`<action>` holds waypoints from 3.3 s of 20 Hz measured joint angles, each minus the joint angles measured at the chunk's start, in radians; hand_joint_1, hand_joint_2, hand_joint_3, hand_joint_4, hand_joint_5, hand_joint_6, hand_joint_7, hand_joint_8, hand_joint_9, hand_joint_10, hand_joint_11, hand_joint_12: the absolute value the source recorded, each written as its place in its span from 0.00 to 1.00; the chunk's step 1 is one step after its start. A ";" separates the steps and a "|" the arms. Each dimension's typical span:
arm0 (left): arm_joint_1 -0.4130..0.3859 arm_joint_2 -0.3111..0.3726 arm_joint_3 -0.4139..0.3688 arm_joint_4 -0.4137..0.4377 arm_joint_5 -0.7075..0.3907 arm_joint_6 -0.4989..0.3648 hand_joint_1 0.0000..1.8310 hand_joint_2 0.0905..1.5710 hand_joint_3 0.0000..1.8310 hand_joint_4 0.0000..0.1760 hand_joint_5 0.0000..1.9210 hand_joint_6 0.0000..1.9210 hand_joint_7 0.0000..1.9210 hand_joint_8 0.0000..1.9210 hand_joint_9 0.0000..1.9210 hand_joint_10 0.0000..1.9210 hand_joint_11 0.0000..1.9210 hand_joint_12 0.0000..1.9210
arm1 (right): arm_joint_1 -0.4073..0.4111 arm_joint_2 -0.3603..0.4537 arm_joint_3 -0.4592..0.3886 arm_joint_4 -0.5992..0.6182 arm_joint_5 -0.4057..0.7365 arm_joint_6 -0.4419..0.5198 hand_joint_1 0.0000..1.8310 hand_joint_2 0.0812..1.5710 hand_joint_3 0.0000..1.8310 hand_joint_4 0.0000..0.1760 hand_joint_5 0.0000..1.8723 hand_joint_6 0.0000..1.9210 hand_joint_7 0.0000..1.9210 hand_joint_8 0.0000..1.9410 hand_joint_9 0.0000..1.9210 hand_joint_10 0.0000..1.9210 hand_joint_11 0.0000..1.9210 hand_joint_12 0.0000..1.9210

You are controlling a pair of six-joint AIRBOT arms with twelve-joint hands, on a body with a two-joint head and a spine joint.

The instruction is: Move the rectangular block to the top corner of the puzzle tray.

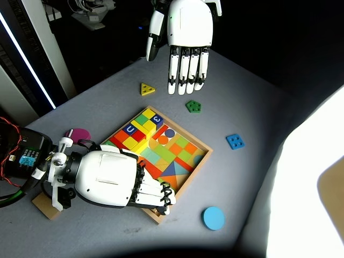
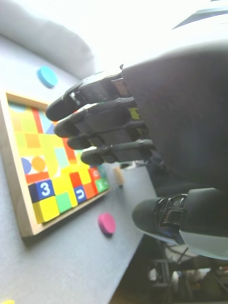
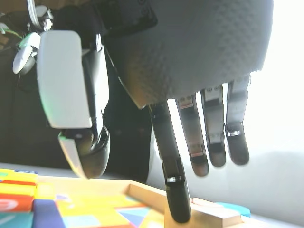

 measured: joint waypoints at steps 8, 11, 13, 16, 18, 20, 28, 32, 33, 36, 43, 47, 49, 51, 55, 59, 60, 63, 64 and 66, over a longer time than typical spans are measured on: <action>0.000 0.000 0.000 0.000 0.000 0.000 0.10 0.82 0.00 0.13 0.21 0.00 0.21 0.00 0.21 0.00 0.05 0.42 | -0.004 -0.016 0.056 -0.001 -0.002 0.000 0.03 0.75 0.00 0.00 0.41 0.23 0.16 0.00 0.06 0.14 0.00 0.37; 0.000 0.000 0.000 0.000 0.000 0.000 0.09 0.81 0.00 0.14 0.22 0.00 0.21 0.00 0.21 0.00 0.05 0.42 | 0.000 -0.020 0.058 0.000 -0.003 0.000 0.03 0.75 0.00 0.00 0.41 0.23 0.16 0.00 0.06 0.15 0.00 0.45; 0.000 0.000 0.000 0.000 0.000 0.000 0.11 0.81 0.00 0.11 0.23 0.01 0.22 0.00 0.22 0.00 0.06 0.42 | 0.007 -0.021 0.058 0.000 -0.007 0.000 0.04 0.74 0.00 0.00 0.42 0.23 0.16 0.00 0.06 0.15 0.00 0.42; 0.000 0.000 0.000 0.000 0.000 0.000 0.10 0.81 0.00 0.14 0.22 0.00 0.22 0.00 0.22 0.00 0.06 0.42 | 0.024 -0.023 0.057 -0.001 -0.014 0.002 0.03 0.75 0.00 0.00 0.41 0.23 0.16 0.00 0.06 0.15 0.00 0.43; 0.000 0.000 0.000 0.000 0.000 0.000 0.09 0.82 0.00 0.13 0.22 0.00 0.22 0.00 0.22 0.00 0.05 0.44 | 0.034 -0.023 0.057 -0.001 -0.024 0.003 0.03 0.75 0.00 0.00 0.41 0.24 0.15 0.00 0.05 0.15 0.00 0.38; 0.000 0.000 0.000 0.000 0.001 0.000 0.10 0.81 0.00 0.11 0.22 0.00 0.22 0.00 0.22 0.00 0.05 0.44 | 0.042 -0.023 0.057 0.000 -0.029 0.003 0.03 0.75 0.00 0.00 0.41 0.24 0.15 0.00 0.06 0.15 0.00 0.42; 0.000 0.000 0.000 0.000 0.001 0.000 0.10 0.82 0.00 0.14 0.22 0.00 0.21 0.00 0.21 0.00 0.05 0.42 | 0.043 -0.015 0.055 -0.001 -0.037 0.003 0.03 0.75 0.00 0.00 0.41 0.24 0.16 0.00 0.06 0.15 0.00 0.37; 0.000 0.000 0.000 0.000 0.001 0.000 0.11 0.81 0.00 0.11 0.22 0.00 0.21 0.00 0.21 0.00 0.04 0.42 | 0.043 0.003 0.030 -0.001 -0.037 0.002 0.03 0.75 0.00 0.00 0.41 0.23 0.15 0.00 0.05 0.15 0.00 0.33; 0.000 0.000 0.000 0.000 0.001 0.000 0.11 0.81 0.00 0.10 0.22 0.00 0.21 0.00 0.21 0.00 0.04 0.43 | 0.043 0.005 0.023 0.000 -0.038 0.002 0.02 0.75 0.00 0.00 0.41 0.23 0.15 0.00 0.05 0.15 0.00 0.34; 0.000 0.000 0.000 0.000 0.001 0.000 0.11 0.81 0.00 0.12 0.23 0.00 0.22 0.00 0.22 0.00 0.05 0.43 | 0.044 0.004 0.012 -0.002 -0.038 0.002 0.03 0.74 0.00 0.00 0.42 0.22 0.16 0.00 0.06 0.15 0.00 0.37; 0.000 0.000 0.000 0.000 0.001 0.000 0.11 0.81 0.00 0.12 0.22 0.00 0.21 0.00 0.21 0.00 0.05 0.42 | 0.043 0.005 0.018 0.000 -0.011 -0.010 0.03 0.75 0.00 0.00 0.41 0.21 0.15 0.00 0.05 0.15 0.00 0.39; 0.000 0.000 0.000 0.000 0.002 0.000 0.11 0.81 0.00 0.12 0.23 0.00 0.22 0.00 0.22 0.00 0.06 0.42 | 0.042 0.005 0.032 -0.002 -0.009 -0.007 0.03 0.74 0.00 0.00 0.41 0.20 0.16 0.00 0.06 0.16 0.00 0.45; 0.000 0.000 0.000 0.000 0.001 0.000 0.12 0.81 0.00 0.10 0.23 0.00 0.22 0.00 0.22 0.00 0.06 0.42 | 0.037 0.005 0.043 -0.001 -0.005 -0.004 0.03 0.74 0.00 0.00 0.41 0.20 0.17 0.00 0.06 0.16 0.00 0.44; 0.000 0.000 0.000 0.000 0.001 0.000 0.10 0.81 0.00 0.12 0.23 0.00 0.22 0.00 0.22 0.00 0.06 0.42 | 0.032 0.006 0.046 0.000 -0.003 0.004 0.03 0.74 0.00 0.00 0.37 0.19 0.17 0.00 0.07 0.17 0.00 0.51; 0.000 0.000 0.000 0.000 0.002 0.000 0.09 0.82 0.00 0.12 0.22 0.00 0.22 0.00 0.22 0.00 0.05 0.42 | 0.013 0.006 0.045 -0.001 -0.003 0.010 0.04 0.75 0.00 0.00 0.29 0.17 0.18 0.00 0.06 0.18 0.00 0.52; 0.000 0.000 0.000 0.000 0.002 0.000 0.12 0.81 0.00 0.08 0.23 0.00 0.23 0.00 0.23 0.00 0.06 0.42 | 0.006 0.006 0.046 -0.001 0.000 0.010 0.03 0.75 0.00 0.00 0.28 0.17 0.18 0.00 0.06 0.19 0.00 0.56; 0.000 0.000 0.000 0.000 0.002 0.000 0.11 0.81 0.00 0.10 0.23 0.00 0.22 0.00 0.22 0.00 0.06 0.42 | 0.006 0.006 0.046 -0.001 0.002 0.010 0.03 0.75 0.00 0.00 0.28 0.17 0.18 0.00 0.06 0.19 0.00 0.56; 0.000 0.000 0.000 0.000 0.002 0.000 0.09 0.82 0.00 0.13 0.22 0.00 0.21 0.00 0.21 0.00 0.05 0.43 | 0.011 0.006 0.052 -0.001 -0.001 0.012 0.03 0.75 0.00 0.00 0.28 0.17 0.18 0.00 0.06 0.19 0.00 0.56; 0.000 0.000 0.001 0.000 0.002 0.000 0.09 0.82 0.00 0.13 0.22 0.00 0.21 0.00 0.21 0.00 0.05 0.43 | 0.015 0.006 0.053 0.000 -0.001 0.019 0.02 0.75 0.00 0.00 0.28 0.17 0.17 0.00 0.06 0.19 0.00 0.56; 0.000 0.000 0.001 0.000 0.003 0.000 0.11 0.81 0.00 0.12 0.23 0.00 0.22 0.00 0.22 0.00 0.05 0.43 | 0.030 0.019 0.039 0.002 -0.005 0.024 0.01 0.75 0.00 0.00 0.28 0.18 0.17 0.00 0.05 0.20 0.00 0.55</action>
